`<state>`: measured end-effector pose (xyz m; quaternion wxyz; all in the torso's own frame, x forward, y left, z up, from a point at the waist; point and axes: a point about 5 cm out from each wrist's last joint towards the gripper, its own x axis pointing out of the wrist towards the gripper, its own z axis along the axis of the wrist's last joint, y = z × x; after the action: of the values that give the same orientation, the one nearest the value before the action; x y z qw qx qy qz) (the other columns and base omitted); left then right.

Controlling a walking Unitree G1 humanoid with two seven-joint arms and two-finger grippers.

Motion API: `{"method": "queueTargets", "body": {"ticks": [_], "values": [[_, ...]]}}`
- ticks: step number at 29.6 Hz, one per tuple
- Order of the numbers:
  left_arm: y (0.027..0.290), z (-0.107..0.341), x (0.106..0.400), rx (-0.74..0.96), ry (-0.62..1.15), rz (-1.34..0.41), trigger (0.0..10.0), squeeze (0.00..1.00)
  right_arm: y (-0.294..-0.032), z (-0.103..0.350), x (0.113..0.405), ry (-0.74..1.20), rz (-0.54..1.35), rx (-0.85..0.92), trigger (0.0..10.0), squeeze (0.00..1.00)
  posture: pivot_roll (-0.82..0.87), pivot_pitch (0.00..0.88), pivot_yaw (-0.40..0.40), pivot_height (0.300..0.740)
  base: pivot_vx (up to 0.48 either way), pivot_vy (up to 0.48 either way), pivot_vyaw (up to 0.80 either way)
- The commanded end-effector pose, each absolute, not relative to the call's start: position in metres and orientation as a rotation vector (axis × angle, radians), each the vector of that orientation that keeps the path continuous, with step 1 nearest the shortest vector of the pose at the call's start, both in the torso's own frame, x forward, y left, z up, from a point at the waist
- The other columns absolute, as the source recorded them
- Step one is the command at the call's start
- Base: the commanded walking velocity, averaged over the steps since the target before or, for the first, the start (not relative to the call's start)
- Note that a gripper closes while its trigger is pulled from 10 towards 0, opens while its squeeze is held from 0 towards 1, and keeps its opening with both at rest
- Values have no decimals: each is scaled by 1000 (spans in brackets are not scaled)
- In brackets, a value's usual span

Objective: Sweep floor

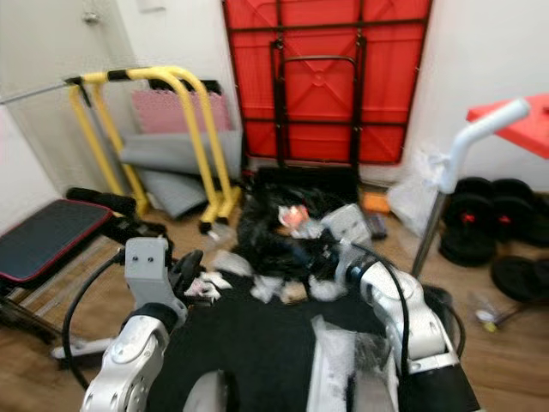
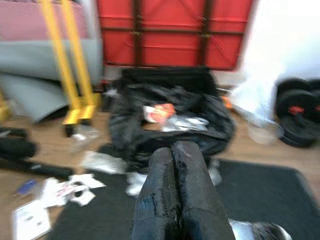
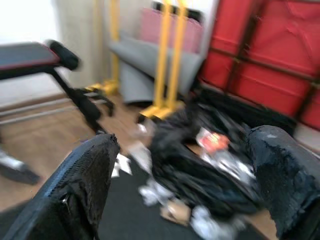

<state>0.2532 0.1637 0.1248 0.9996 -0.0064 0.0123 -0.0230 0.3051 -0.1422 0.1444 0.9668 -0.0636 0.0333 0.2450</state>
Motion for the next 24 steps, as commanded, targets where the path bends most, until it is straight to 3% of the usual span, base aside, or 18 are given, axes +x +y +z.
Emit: {"method": "queueTargets", "body": {"ticks": [1,8,19,24], "values": [[164,125,254,-10,28,-50,10000,0,-148,143,308,77,458,-144,10000,0,-134,0,-8,520,0,0,0],[163,124,254,-6,30,-62,10000,0,-161,137,302,100,422,-164,10000,0,-136,0,-8,485,0,0,0],[162,125,254,6,23,-93,10000,0,-176,131,290,133,330,-182,10000,0,-149,0,-4,465,0,0,0],[151,131,253,18,-15,-226,10000,0,-220,107,269,271,101,-272,10000,0,-173,0,0,445,0,0,0]]}}
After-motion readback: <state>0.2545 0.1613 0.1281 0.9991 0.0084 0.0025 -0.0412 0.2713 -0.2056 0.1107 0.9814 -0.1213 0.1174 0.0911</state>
